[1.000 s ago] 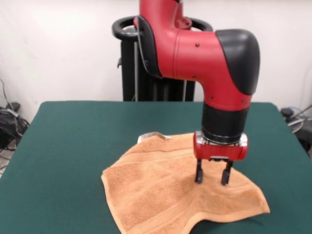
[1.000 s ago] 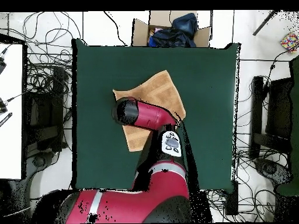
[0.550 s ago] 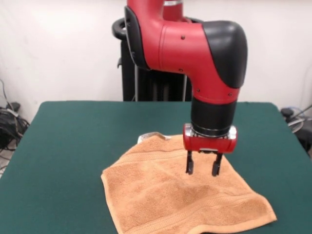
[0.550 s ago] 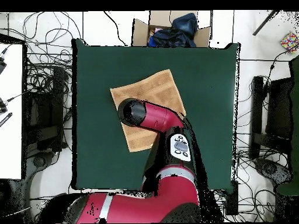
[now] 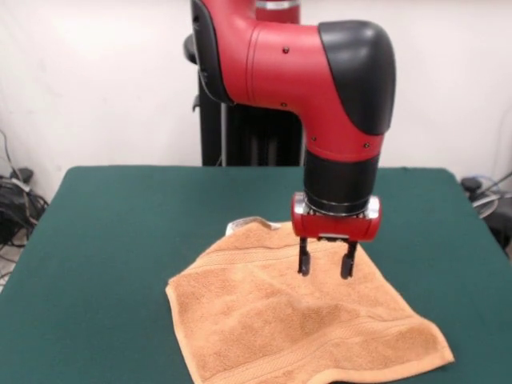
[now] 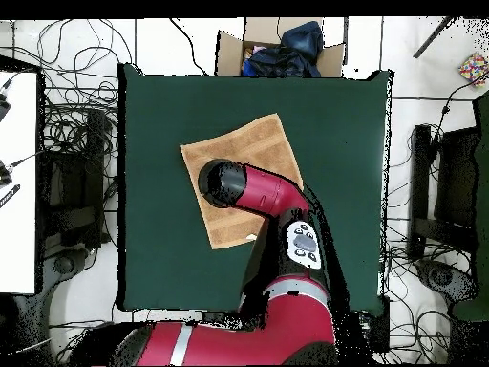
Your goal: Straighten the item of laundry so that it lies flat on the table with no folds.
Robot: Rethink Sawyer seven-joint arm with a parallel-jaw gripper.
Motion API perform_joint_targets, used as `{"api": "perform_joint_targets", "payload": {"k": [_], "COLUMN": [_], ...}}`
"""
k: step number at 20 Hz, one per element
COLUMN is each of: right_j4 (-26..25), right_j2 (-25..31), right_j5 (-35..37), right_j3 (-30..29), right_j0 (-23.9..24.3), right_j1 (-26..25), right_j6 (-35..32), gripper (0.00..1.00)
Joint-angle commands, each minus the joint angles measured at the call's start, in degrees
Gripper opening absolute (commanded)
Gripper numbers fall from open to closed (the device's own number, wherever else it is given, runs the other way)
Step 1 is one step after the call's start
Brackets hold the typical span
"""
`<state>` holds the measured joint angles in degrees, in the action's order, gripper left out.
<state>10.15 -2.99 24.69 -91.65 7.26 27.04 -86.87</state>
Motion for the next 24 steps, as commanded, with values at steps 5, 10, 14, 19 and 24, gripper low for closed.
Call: {"api": "perform_joint_targets", "payload": {"k": [5,10,14,19,24], "right_j4": [-5.7,-6.7,-7.6,-8.4,-8.9], "right_j2": [-3.2,-5.7,-1.7,1.1,0.9], "right_j5": [-0.4,1.7,1.5,0.2,-3.0], "right_j3": [-4.4,-3.8,-4.6,-9.3,-8.9], "right_j0": [1.8,3.6,8.6,10.9,10.9], "right_j1": [-7.2,-9.7,-11.4,-7.4,-5.5], "right_j6": [-7.9,-8.8,-4.8,-5.2,-6.6], "gripper": [1.0,1.0,1.0,1.0,1.0]}}
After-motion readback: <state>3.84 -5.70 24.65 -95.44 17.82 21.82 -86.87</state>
